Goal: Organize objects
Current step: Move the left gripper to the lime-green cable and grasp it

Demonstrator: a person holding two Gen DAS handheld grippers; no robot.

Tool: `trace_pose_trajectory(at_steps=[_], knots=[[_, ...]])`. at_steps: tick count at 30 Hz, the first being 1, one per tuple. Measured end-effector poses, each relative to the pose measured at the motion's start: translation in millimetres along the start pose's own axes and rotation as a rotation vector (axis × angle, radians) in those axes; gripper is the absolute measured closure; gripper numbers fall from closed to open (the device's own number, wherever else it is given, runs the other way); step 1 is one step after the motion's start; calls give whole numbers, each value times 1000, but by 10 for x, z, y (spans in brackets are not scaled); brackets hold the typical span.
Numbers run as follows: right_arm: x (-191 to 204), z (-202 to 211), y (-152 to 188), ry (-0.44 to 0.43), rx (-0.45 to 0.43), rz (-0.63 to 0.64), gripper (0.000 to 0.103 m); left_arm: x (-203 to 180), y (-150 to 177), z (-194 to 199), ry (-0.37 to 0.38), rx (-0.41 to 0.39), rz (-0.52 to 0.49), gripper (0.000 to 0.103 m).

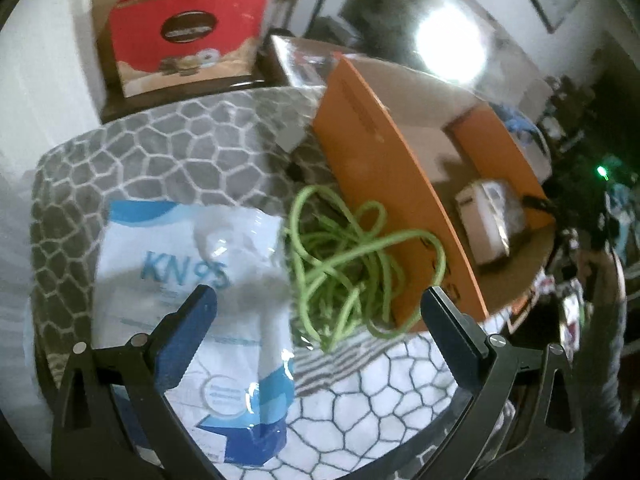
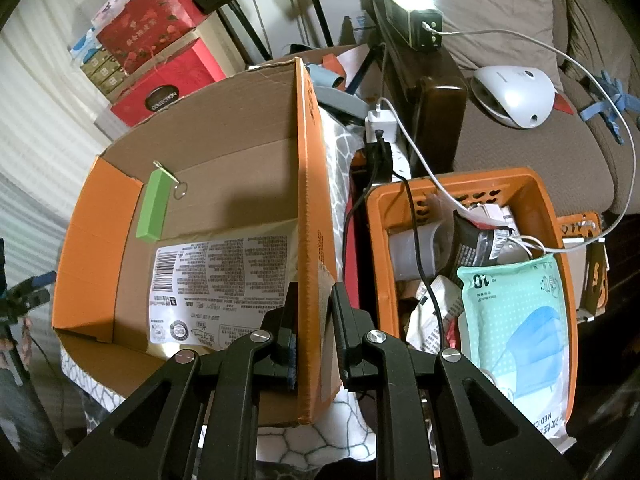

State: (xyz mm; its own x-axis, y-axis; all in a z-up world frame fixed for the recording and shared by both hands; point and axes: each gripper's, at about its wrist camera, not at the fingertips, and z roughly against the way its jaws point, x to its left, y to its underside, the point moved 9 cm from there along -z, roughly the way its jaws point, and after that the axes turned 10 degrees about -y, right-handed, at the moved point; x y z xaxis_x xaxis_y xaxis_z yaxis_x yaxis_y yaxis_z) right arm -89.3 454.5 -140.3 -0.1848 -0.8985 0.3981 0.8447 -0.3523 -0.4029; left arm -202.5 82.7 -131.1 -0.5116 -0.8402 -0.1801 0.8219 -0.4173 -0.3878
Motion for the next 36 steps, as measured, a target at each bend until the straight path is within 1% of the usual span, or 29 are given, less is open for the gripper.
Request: trace_pose_trajectory(at_steps=[3,8,10,13,15,18,21,23,26,27,28,30,31,34,35,36], knots=[[1,8,18,2,1,0,88,-75,84,-31,32,-18,-49,1],[-10,13,25,4,-1,0,88,-253,193,-57,30,-73,-169,1],[-9,13,25,4,0,0,88,-323,229,-91,4,-89,-223,1],[-9,13,26,4,0,0,87,-378,267,-188,-50,-85,-275,1],[-21,12,30,5,1,0,87,-390,284,-245,-79,-79,-298,1],[-29,14,37,6,0,0,87,-381,291,-351,-146,-78,-333,1],[-24,13,39,4,1,-1,87,-389,291,-401,-170,-94,-349,4],[-23,12,40,5,1,0,87,-404,283,-408,-184,-114,-366,10],[-31,13,40,6,0,-1,87,-439,280,-422,-207,-141,-399,22],[-30,15,40,5,0,-2,87,-459,287,-426,-204,-143,-409,36],[-28,13,37,5,1,-1,87,-478,300,-431,-192,-137,-413,47],[-30,14,38,6,1,0,87,-483,303,-420,-193,-142,-414,54],[-29,14,36,5,1,-1,87,-489,305,-416,-192,-146,-418,62],[-28,14,36,5,1,-1,87,-496,321,-391,-176,-151,-420,69],[-29,14,35,5,1,-1,87,-494,322,-373,-172,-156,-417,74],[-30,14,38,4,0,-1,87,-482,319,-350,-169,-162,-410,75]])
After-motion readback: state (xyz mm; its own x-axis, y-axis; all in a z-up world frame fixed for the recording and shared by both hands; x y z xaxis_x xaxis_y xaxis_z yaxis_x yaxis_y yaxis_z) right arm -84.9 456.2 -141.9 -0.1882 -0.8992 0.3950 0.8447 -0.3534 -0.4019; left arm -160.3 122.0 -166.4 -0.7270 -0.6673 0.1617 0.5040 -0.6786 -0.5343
